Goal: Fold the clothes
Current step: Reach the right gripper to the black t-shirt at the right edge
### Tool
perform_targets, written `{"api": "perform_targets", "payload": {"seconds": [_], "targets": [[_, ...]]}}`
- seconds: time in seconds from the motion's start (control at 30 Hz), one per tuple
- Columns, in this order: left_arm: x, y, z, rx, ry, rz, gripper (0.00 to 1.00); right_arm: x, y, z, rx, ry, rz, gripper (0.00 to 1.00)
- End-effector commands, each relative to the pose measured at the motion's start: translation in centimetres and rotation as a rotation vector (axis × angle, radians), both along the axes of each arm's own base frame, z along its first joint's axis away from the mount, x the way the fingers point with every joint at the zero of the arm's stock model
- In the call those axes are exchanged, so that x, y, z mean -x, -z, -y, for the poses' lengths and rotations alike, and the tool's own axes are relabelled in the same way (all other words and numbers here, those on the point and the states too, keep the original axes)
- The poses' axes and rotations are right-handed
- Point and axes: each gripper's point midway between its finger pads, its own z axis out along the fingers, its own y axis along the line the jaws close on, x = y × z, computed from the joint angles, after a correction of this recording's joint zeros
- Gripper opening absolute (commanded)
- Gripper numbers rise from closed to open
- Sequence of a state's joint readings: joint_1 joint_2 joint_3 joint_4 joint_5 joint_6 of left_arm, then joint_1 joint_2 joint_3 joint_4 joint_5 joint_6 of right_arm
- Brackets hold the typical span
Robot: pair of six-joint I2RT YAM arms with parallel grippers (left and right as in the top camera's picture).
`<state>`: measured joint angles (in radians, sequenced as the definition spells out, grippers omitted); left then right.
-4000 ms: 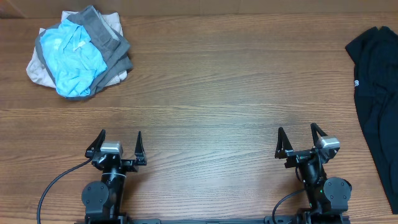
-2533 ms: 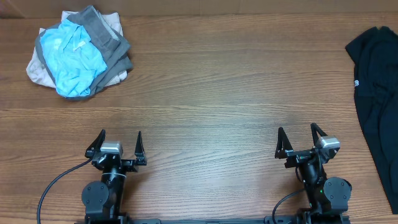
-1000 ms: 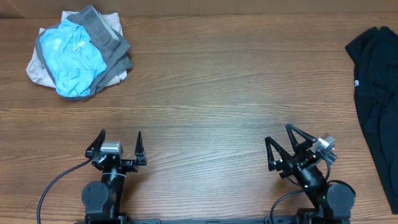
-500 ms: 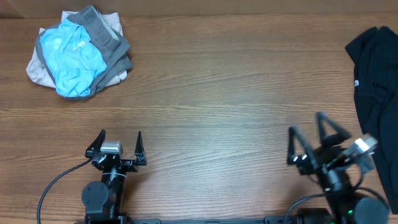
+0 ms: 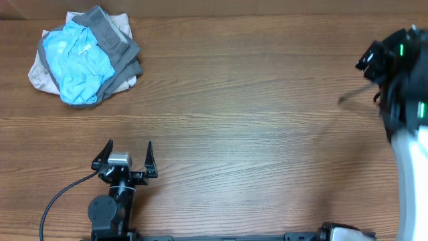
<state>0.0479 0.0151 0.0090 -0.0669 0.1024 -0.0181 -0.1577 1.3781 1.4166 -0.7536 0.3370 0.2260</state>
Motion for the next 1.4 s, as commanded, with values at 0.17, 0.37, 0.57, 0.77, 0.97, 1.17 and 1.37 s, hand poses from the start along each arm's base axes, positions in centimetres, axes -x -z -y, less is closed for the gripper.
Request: {"api": "perform_targets", "payload": {"seconds": [0.17,0.37,0.57,0.77,0.97,1.17,1.37], "targets": [[0.0,0.0,-0.2,-0.023,-0.008,0.006,1.00,-3.5,6.0,7.3,0.069,0.140,-0.256,1.00],[0.0,0.0,-0.2,-0.023,-0.008,0.007,1.00,-2.3,11.1,13.6,0.029,0.268,-0.348,1.00],[0.0,0.0,-0.2,-0.023,-0.008,0.007,1.00,-1.2,15.5,18.1,-0.052,0.280,-0.391,1.00],[0.0,0.0,-0.2,-0.023,-0.008,0.006,1.00,-0.2,19.5,20.9,-0.127,0.317,-0.414,0.99],[0.0,0.0,-0.2,-0.023,-0.008,0.006,1.00,-1.0,22.3,21.2,-0.178,0.262,-0.413,0.94],[0.0,0.0,-0.2,-0.023,-0.008,0.006,1.00,-1.5,23.4,21.5,-0.179,0.258,-0.408,0.86],[0.0,0.0,-0.2,-0.023,-0.008,0.006,1.00,-1.0,25.4,21.6,-0.201,0.264,-0.445,0.87]]}}
